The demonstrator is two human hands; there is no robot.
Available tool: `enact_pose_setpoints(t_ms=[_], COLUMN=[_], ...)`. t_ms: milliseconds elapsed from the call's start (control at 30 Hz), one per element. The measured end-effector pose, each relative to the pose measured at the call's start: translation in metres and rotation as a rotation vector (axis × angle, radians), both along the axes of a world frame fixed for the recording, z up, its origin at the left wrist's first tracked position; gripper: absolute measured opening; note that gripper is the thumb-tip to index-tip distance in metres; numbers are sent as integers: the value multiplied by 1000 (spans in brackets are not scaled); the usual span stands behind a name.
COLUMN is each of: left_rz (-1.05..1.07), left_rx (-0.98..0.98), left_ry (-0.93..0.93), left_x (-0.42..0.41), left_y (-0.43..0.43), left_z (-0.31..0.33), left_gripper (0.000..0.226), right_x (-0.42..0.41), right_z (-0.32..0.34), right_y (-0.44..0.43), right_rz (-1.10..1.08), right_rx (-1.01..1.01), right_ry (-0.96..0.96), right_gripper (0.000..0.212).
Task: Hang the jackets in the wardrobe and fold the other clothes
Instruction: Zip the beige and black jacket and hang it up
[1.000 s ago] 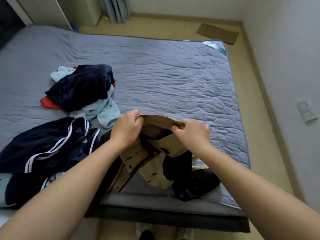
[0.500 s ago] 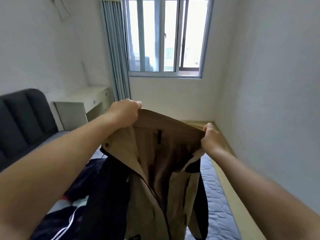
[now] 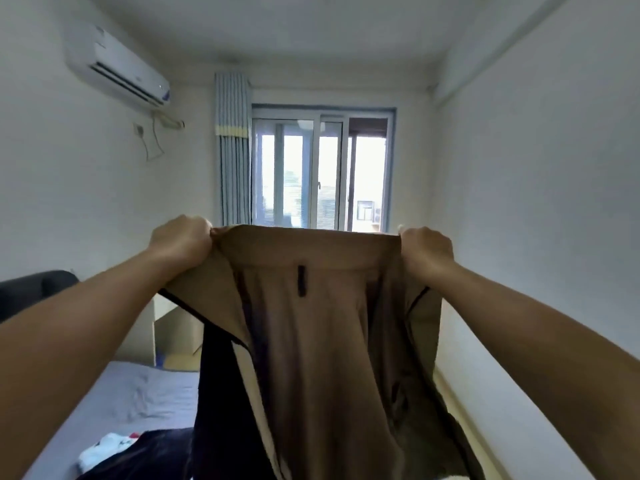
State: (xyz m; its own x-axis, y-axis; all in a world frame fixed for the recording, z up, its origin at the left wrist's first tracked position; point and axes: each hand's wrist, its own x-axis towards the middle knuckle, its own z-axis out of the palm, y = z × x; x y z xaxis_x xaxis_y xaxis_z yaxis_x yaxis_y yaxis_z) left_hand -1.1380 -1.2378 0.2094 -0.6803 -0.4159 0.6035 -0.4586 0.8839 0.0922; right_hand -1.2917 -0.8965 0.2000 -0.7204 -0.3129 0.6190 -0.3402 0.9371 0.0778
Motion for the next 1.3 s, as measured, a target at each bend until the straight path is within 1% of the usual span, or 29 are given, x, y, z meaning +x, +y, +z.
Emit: enact_pose_setpoints(t_ms=[67, 100, 133, 167, 233, 300, 367, 433, 500, 567, 633, 667, 700, 733, 767, 800, 833, 867, 900, 933, 967, 1000, 1033, 1067, 1133, 1167, 1233, 1300], left_rz=[9, 20, 40, 63, 96, 97, 84, 84, 92, 112, 113, 88, 46, -16, -92, -166, -221, -242, -235, -221, -223, -253, -305, -351, -397, -422, -537, -633], left_rx=[-16, -31, -57, -97, -195, -244, -250, -273, -258, -186, -36, 69, 207, 345, 450, 526, 566, 573, 597, 642, 735, 855, 982, 1105, 1300, 1377, 1521, 1586], left_ry=[137, 159, 130, 65, -55, -110, -97, -87, -81, -90, -122, -148, -163, -126, -26, 131, 303, 423, 421, 340, 253, 220, 242, 290, 399, 425, 452, 475], left_x=[1, 3, 4, 5, 5, 5, 5, 3, 2, 2, 1, 1, 0, -1, -2, -3, -4, -4, -3, -2, -2, -3, -2, 0, 12, 15, 28, 35], left_y=[-9, -13, -15, -16, -17, -17, -15, -12, -8, -3, 1, 4, 8, 10, 12, 13, 13, 14, 19, 26, 32, 37, 41, 46, 57, 63, 75, 84], left_z=[15, 17, 15, 8, -9, -24, -31, -33, -32, -34, -37, -35, -27, -15, -1, 13, 21, 25, 22, 13, 1, -10, -17, -22, -34, -40, -45, -41], left_gripper=[25, 28, 31, 32, 33, 31, 29, 26, 25, 25, 23, 20, 18, 18, 20, 22, 24, 25, 25, 23, 22, 22, 23, 24, 23, 25, 32, 37], right_x=[-6, -9, -11, -12, -8, -5, -8, -12, -15, -18, -17, -17, -16, -15, -12, -7, -3, 0, 3, 5, 4, 2, 4, 8, 19, 25, 40, 54], right_z=[28, 38, 42, 39, 19, -3, -15, -22, -30, -39, -39, -33, -24, -9, 7, 22, 30, 33, 30, 19, 4, -7, -13, -17, -30, -37, -43, -33], right_y=[7, 13, 20, 26, 35, 37, 37, 38, 42, 44, 41, 39, 35, 30, 23, 17, 12, 8, 5, 4, 6, 10, 15, 19, 24, 28, 32, 41], right_rz=[39, 94, 164, 251, 420, 507, 487, 427, 359, 256, 148, 125, 132, 167, 231, 309, 364, 368, 314, 225, 152, 135, 158, 200, 284, 304, 364, 477], right_rx=[53, 93, 135, 183, 266, 380, 488, 534, 439, 318, 270, 223, 131, -1, -153, -317, -467, -534, -487, -392, -349, -407, -524, -654, -840, -923, -1071, -1156], right_ry=[184, 215, 193, 134, 30, -46, -154, -236, -236, -153, -140, -181, -220, -222, -175, -81, 33, 88, 57, -58, -186, -268, -321, -364, -449, -488, -568, -622], right_gripper=[12, 6, 16, 25, 33, 41, 43, 32, 20, 19, 21, 22, 21, 21, 19, 19, 20, 21, 21, 22, 22, 25, 27, 27, 26, 26, 28, 32])
